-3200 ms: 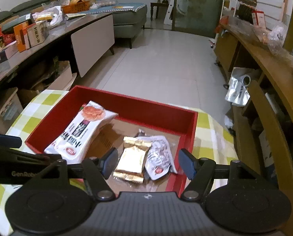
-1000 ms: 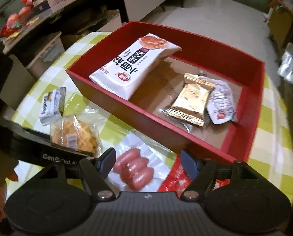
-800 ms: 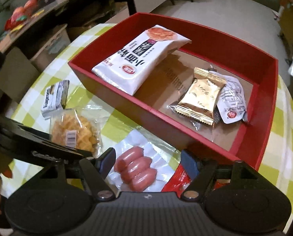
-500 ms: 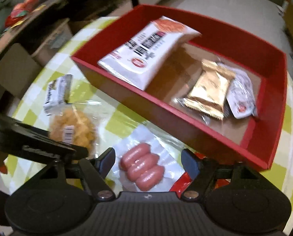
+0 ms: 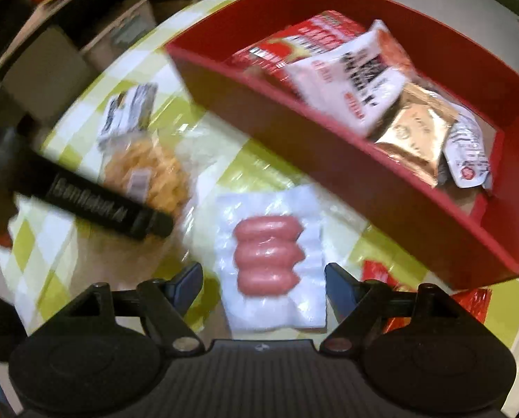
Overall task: Organize snacks
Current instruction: 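Grasp the waffle cookie bag with the left tool while the right tool grasps the sausage pack, then carry the waffle bag over the box with the left tool while the right carries sausages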
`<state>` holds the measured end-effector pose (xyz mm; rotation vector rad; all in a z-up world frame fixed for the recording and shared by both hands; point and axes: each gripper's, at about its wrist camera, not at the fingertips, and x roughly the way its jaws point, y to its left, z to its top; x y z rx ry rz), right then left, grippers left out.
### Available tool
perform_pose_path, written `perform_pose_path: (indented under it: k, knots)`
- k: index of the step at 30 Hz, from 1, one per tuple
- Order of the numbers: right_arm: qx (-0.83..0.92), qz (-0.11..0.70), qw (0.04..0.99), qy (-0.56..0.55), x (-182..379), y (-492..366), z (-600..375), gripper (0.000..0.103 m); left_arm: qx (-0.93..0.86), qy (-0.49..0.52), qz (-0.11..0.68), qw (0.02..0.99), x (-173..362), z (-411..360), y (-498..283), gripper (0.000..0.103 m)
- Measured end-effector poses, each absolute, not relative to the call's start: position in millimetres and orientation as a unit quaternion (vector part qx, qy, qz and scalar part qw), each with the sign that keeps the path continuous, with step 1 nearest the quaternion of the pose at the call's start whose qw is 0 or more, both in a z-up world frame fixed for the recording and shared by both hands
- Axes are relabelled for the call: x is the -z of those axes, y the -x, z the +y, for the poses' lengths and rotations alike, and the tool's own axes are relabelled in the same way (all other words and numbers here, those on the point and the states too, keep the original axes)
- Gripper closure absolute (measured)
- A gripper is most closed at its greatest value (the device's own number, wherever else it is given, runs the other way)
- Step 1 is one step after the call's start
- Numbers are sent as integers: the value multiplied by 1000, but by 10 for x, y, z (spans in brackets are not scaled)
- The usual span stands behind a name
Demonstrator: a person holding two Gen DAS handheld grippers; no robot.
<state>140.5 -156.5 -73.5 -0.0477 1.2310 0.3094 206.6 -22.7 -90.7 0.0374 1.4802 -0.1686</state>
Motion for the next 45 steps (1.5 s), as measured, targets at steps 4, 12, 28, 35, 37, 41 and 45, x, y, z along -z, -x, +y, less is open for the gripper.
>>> perform_pose_path:
  k: [4,12,28,35,37,41,45]
  knots:
    - [-99,568,817,13,702,-1433,-1584,18,72,-18,670,739,892,-277,-2055,19]
    - [-55,549,833,46,796,-1542,-1374,16,59,-42,654,753,798,-292,-2060,16]
    - [-32,541,840,17,670,-1384,-1616,38,36,-53,652,756,967,-586,-1951,3]
    - [-17,531,847,2,550,-1314,-1775,38,53,-58,640,764,848,-679,-1906,21]
    - [-16,530,848,-1,537,-1298,-1777,38,59,-63,641,762,759,-698,-1885,22]
    - [-16,527,850,-3,495,-1258,-1760,38,67,-67,644,759,739,-699,-1825,23]
    - [-13,520,854,-11,427,-1209,-1797,38,72,-61,640,763,721,-644,-1833,23]
